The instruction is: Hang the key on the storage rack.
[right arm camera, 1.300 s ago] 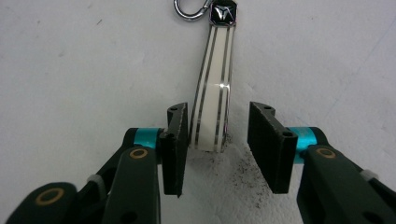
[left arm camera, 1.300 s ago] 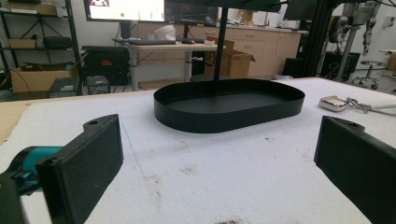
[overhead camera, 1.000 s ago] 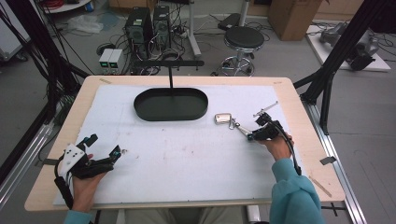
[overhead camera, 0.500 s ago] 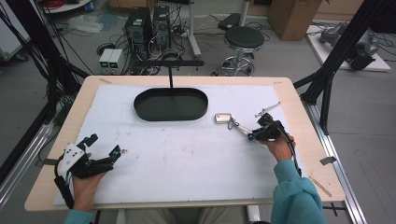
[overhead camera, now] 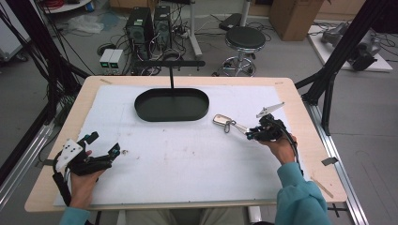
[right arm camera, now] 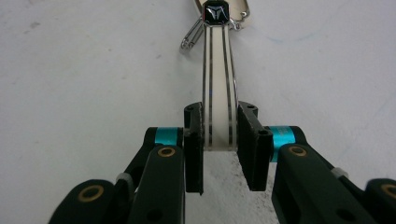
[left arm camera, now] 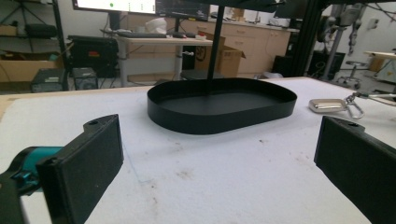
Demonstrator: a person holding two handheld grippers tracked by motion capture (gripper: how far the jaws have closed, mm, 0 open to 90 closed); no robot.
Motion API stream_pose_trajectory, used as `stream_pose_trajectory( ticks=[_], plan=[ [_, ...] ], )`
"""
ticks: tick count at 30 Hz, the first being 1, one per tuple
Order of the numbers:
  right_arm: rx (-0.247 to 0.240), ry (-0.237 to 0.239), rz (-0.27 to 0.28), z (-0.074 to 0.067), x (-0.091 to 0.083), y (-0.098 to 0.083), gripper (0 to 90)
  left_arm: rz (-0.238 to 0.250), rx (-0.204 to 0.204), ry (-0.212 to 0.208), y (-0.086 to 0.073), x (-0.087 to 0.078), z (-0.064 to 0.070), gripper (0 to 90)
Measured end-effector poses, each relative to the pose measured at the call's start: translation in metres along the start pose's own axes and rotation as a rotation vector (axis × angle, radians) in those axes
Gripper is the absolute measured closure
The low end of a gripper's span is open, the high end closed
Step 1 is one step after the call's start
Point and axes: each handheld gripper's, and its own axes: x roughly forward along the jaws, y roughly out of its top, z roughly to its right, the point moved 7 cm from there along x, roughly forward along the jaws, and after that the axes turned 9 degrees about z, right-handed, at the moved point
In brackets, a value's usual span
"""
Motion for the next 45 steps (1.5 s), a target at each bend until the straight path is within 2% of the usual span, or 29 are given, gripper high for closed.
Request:
stream_pose_trajectory(
  ticks=[1, 3, 4, 6, 8, 9, 10, 11, 14, 15, 18, 20, 25, 31, 32, 34, 39, 41, 45],
  plan=[
    [-0.015, 0.016, 0.024, -0.004, -0.001, 0.005, 74.4, -0.007, 0.006, -0.005, 0.001, 0.001, 0.0, 1.7],
    [-0.023, 0.02, 0.033, -0.005, -0.002, 0.007, 74.4, -0.009, 0.007, -0.018, 0.006, 0.003, 0.0, 1.7],
    [-0.046, 0.035, 0.058, -0.009, -0.004, 0.013, 74.3, -0.01, 0.007, -0.024, 0.008, 0.004, 0.0, 1.7],
    [-0.053, 0.046, 0.072, -0.011, -0.005, 0.016, 74.3, -0.008, 0.0, -0.036, 0.013, 0.006, 0.0, 1.7],
    [-0.106, 0.081, 0.112, -0.019, -0.009, 0.026, 74.3, -0.02, 0.0, -0.053, 0.019, 0.009, 0.0, 1.7],
    [-0.106, 0.081, 0.112, -0.019, -0.009, 0.026, 74.3, -0.02, 0.0, -0.053, 0.019, 0.009, 0.0, 1.7],
    [-0.129, 0.121, 0.143, -0.025, -0.011, 0.034, 74.3, -0.018, -0.002, -0.067, 0.024, 0.012, 0.001, 1.7],
    [-0.147, 0.133, 0.162, -0.028, -0.013, 0.037, 74.3, -0.018, -0.002, -0.067, 0.024, 0.012, 0.001, 1.7],
    [-0.162, 0.173, 0.201, -0.035, -0.015, 0.045, 74.3, -0.026, -0.002, -0.094, 0.032, 0.018, 0.005, 1.7],
    [-0.162, 0.173, 0.201, -0.035, -0.015, 0.045, 74.3, -0.026, -0.003, -0.104, 0.035, 0.02, 0.006, 1.7],
    [-0.172, 0.21, 0.241, -0.041, -0.018, 0.051, 74.3, -0.037, 0.02, -0.142, 0.045, 0.027, 0.012, 1.7],
    [-0.2, 0.238, 0.263, -0.046, -0.019, 0.057, 74.4, -0.041, 0.039, -0.171, 0.053, 0.032, 0.017, 1.7],
    [-0.228, 0.284, 0.312, -0.053, -0.023, 0.066, 74.3, -0.054, 0.072, -0.255, 0.067, 0.048, 0.031, 1.7],
    [-0.28, 0.318, 0.313, -0.062, -0.026, 0.073, 74.3, -0.078, 0.12, -0.363, 0.081, 0.068, 0.055, 1.8],
    [-0.286, 0.337, 0.316, -0.066, -0.026, 0.077, 74.3, -0.087, 0.128, -0.383, 0.083, 0.071, 0.059, 1.7],
    [-0.295, 0.338, 0.317, -0.067, -0.026, 0.079, 74.3, -0.098, 0.129, -0.419, 0.085, 0.077, 0.067, 1.7],
    [-0.323, 0.375, 0.329, -0.075, -0.026, 0.089, 74.3, -0.105, 0.094, -0.536, 0.092, 0.089, 0.086, 1.7],
    [-0.338, 0.386, 0.33, -0.078, -0.026, 0.092, 74.3, -0.123, 0.113, -0.565, 0.092, 0.093, 0.09, 1.7],
    [-0.369, 0.414, 0.324, -0.087, -0.023, 0.099, 74.3, -0.16, 0.127, -0.624, 0.091, 0.102, 0.101, 1.7]
  ],
)
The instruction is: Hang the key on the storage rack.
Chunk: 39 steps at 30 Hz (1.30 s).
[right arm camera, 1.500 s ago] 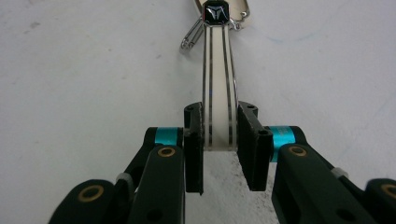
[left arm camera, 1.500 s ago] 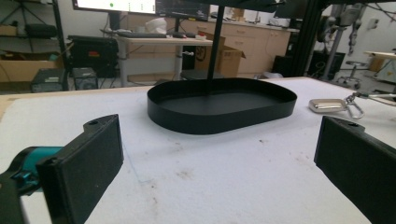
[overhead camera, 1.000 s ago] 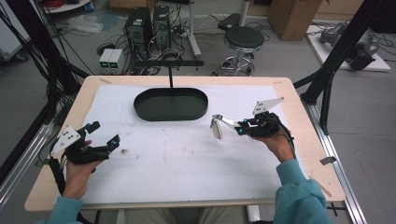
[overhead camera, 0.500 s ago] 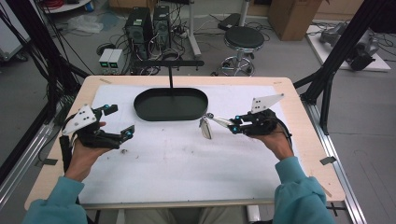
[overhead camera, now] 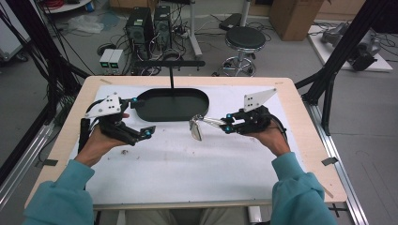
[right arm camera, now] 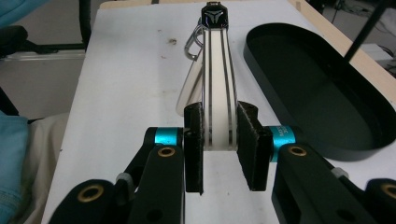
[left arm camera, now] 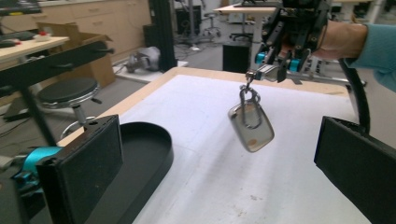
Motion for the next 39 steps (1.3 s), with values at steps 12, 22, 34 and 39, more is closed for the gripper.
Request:
stream_pose_trajectory(
  ticks=[12, 22, 34, 39],
  plan=[
    [-0.029, 0.063, -0.022, -0.007, 0.018, 0.009, 74.3, -0.116, 0.039, -0.107, 0.005, 0.029, 0.005, 1.8],
    [-0.035, 0.098, -0.048, -0.01, 0.034, 0.013, 74.4, -0.207, 0.072, -0.182, 0.003, 0.051, 0.013, 7.9],
    [-0.045, 0.11, -0.058, -0.013, 0.041, 0.014, 74.4, -0.325, 0.097, -0.256, -0.007, 0.071, 0.021, 17.4],
    [-0.047, 0.118, -0.061, -0.014, 0.042, 0.014, 74.5, -0.36, 0.105, -0.29, -0.008, 0.078, 0.026, 22.0]
  ],
)
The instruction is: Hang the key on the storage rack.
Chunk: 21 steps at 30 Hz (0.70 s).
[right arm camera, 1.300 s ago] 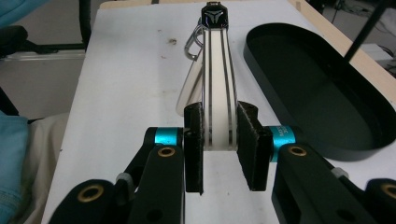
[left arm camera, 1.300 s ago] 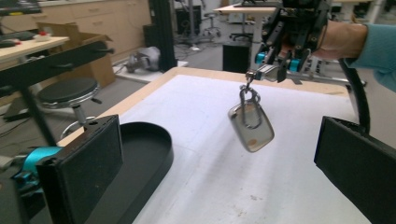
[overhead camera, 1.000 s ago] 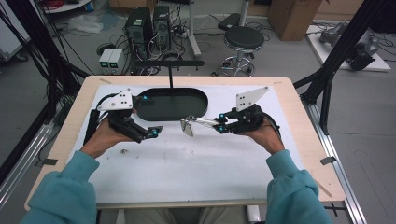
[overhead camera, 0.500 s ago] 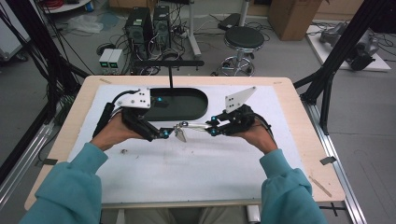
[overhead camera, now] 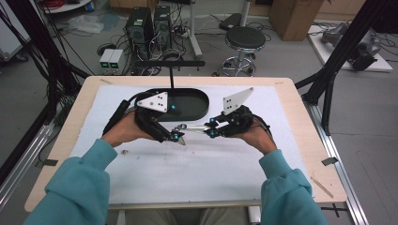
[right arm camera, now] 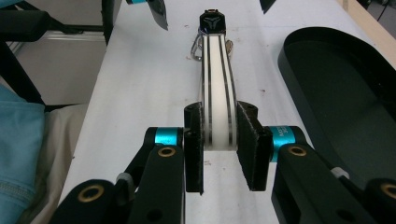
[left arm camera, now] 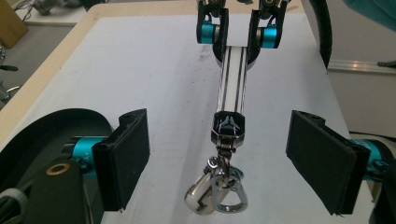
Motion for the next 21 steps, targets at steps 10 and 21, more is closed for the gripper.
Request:
stream_pose_trajectory(
  ticks=[10, 21],
  plan=[
    [-0.009, 0.006, -0.011, -0.002, 0.003, 0.0, 74.4, -0.091, 0.011, -0.048, -0.004, 0.009, 0.005, 38.9],
    [-0.021, 0.014, -0.03, -0.003, 0.007, -0.002, 74.4, -0.142, 0.016, -0.072, -0.006, 0.013, 0.007, 54.2]
  ],
)
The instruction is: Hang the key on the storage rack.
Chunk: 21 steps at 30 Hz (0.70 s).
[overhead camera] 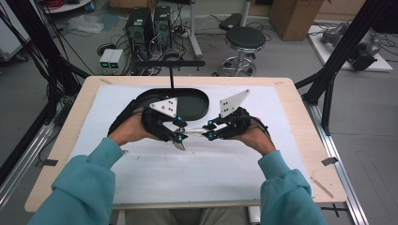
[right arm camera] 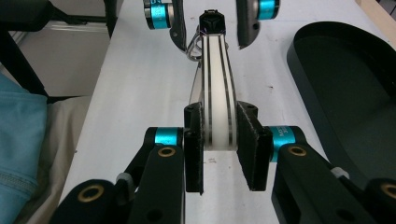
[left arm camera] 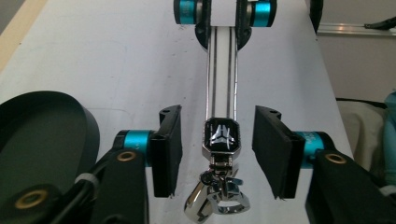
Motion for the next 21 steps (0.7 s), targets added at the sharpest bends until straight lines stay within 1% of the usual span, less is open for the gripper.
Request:
stream_pose_trajectory(
  ticks=[2, 3, 4, 6, 9, 10, 12, 13, 15, 17, 18, 21],
  plan=[
    [0.002, 0.002, -0.001, -0.0002, 0.0004, -0.0002, 74.4, -0.008, -0.003, -0.003, 0.0, 0.0007, 0.0002, 58.3],
    [0.001, 0.005, -0.002, -0.0002, 0.0004, -0.0004, 74.4, -0.008, -0.007, 0.001, 0.0002, 0.0013, 0.0004, 59.2],
    [0.001, 0.005, -0.002, -0.0002, 0.0004, -0.0004, 74.4, -0.011, -0.002, 0.001, 0.0004, 0.0015, -0.0002, 59.2],
    [0.003, 0.007, -0.005, -0.0005, 0.0006, -0.0005, 74.4, -0.013, -0.008, -0.005, 0.0009, 0.0024, 0.0001, 60.3],
    [-0.004, 0.005, -0.005, -0.0002, 0.0013, -0.0005, 74.4, -0.021, 0.002, -0.007, 0.0013, 0.0045, -0.0004, 65.7],
    [-0.004, 0.005, -0.005, -0.0002, 0.0013, -0.0005, 74.4, -0.025, 0.001, -0.014, 0.0011, 0.0054, 0.0002, 65.7],
    [-0.003, 0.01, -0.004, -0.0004, 0.0017, -0.0004, 74.4, -0.038, 0.006, -0.024, 0.0, 0.0071, 0.001, 70.9],
    [-0.001, 0.012, -0.002, -0.0007, 0.002, -0.0001, 74.4, -0.045, 0.007, -0.021, -0.0005, 0.0078, 0.0008, 72.8],
    [-0.006, 0.008, -0.007, -0.0003, 0.0026, -0.0003, 74.3, -0.055, 0.006, -0.021, -0.0017, 0.0089, 0.0012, 73.5],
    [-0.009, 0.007, -0.009, -0.0006, 0.0025, -0.0003, 74.3, -0.059, 0.021, -0.009, -0.0013, 0.0096, 0.0017, 73.7],
    [-0.009, 0.007, -0.009, -0.0006, 0.0025, -0.0003, 74.3, -0.061, 0.019, -0.008, -0.0012, 0.0094, 0.002, 73.7],
    [-0.007, 0.005, -0.004, -0.0003, 0.0004, -0.0006, 74.2, -0.048, 0.027, -0.003, 0.0003, 0.0097, 0.002, 74.0]
  ],
)
